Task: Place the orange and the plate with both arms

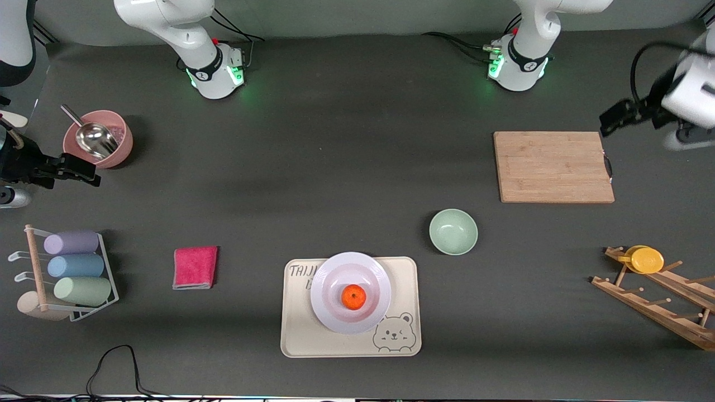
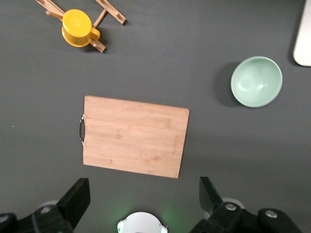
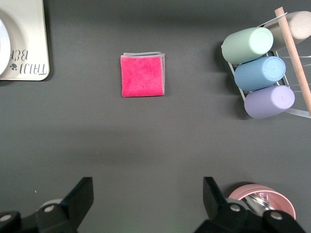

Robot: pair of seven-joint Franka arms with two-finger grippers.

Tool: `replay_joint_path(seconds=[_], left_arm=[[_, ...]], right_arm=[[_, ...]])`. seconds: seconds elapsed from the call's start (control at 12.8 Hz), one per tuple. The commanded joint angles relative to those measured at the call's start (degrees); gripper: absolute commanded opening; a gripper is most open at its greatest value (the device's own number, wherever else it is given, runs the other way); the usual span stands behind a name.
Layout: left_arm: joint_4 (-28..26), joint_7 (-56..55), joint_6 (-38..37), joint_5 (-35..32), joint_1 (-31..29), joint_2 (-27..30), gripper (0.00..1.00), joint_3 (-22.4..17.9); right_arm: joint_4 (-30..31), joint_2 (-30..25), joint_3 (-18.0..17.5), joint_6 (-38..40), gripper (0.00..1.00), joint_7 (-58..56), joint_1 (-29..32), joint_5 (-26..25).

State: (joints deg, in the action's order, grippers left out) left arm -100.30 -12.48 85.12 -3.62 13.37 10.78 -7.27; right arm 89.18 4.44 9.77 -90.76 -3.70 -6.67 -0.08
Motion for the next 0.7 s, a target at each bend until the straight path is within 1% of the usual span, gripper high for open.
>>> replay_joint_path(seconds=[0.0, 0.62], left_arm=[[-4.8, -0.3, 2.2, -0.2, -0.2, 3.0, 1.00, 0.9], [-4.6, -0.6, 2.1, -0.7, -0.4, 1.7, 1.00, 0.8]], right_arm=[[-0.6, -0.3, -0.1, 1.3, 1.00, 1.8, -0.4, -1.5], [-0.6, -0.1, 0.1, 1.0, 1.00, 1.8, -0.4, -1.5]])
